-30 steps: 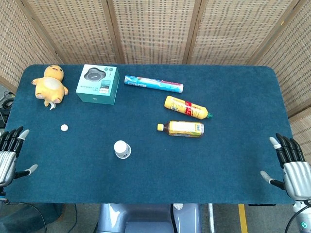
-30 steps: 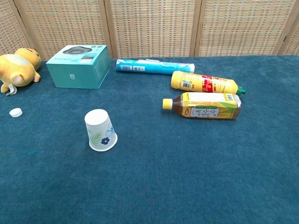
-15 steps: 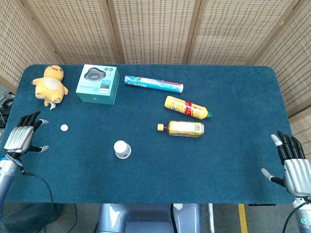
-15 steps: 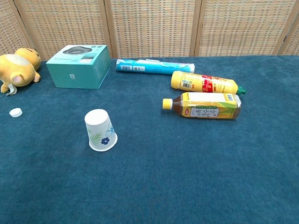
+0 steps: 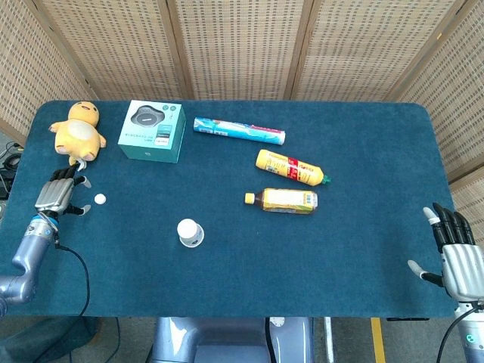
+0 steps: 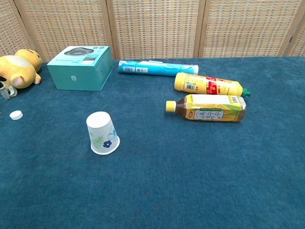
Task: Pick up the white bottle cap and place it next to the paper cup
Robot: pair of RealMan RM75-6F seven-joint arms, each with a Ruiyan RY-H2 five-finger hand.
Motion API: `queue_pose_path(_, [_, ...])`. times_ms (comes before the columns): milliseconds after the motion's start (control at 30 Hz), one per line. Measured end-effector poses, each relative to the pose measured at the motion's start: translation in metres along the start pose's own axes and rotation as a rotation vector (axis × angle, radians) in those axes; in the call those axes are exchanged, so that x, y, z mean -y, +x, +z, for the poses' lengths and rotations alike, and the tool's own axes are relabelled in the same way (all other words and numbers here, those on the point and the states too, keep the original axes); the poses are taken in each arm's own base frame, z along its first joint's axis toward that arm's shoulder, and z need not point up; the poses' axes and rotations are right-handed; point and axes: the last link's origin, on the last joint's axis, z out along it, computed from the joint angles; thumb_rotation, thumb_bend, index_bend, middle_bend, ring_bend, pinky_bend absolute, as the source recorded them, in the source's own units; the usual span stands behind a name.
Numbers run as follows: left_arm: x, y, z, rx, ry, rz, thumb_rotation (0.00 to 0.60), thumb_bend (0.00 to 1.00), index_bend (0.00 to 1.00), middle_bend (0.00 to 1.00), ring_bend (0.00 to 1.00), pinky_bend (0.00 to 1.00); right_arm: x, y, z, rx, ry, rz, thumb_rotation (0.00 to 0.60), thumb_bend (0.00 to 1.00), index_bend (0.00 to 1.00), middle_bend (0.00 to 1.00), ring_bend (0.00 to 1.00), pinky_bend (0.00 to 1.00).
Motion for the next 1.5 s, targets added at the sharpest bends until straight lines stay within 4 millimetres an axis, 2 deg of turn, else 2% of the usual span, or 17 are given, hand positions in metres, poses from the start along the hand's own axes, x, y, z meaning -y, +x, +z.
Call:
queue_pose_path(367, [-0.013, -0.01, 0.016, 0.034, 0.003, 0.007, 0.6, 0.29, 0.39, 0.0, 0.0, 0.0, -0.001, -0.001, 0.001, 0.006, -0.006, 0.006, 0.6, 0.0, 0.04, 0.0, 0.0, 0.0])
queue_pose_path(933, [-0.013, -0.019, 0.022, 0.081, 0.041, 0.009, 0.6, 0.32, 0.41, 0.0, 0.0, 0.0, -0.003, -0.002, 0.002, 0.012, -0.016, 0.021, 0.6, 0.0, 0.05, 0.0, 0.0, 0.0])
queue_pose_path(1167, [-0.013, -0.018, 0.024, 0.079, 0.048, 0.011, 0.6, 0.33, 0.5, 0.0, 0.0, 0.0, -0.004, -0.002, 0.003, 0.015, -0.022, 0.027, 0.6, 0.0, 0.05, 0.0, 0.0, 0.0])
queue_pose_path(1500, [-0.013, -0.016, 0.023, 0.072, 0.045, 0.003, 0.6, 0.33, 0.51, 0.0, 0.0, 0.0, -0.005, -0.002, 0.003, 0.018, -0.023, 0.03, 0.6, 0.0, 0.05, 0.0, 0.0, 0.0])
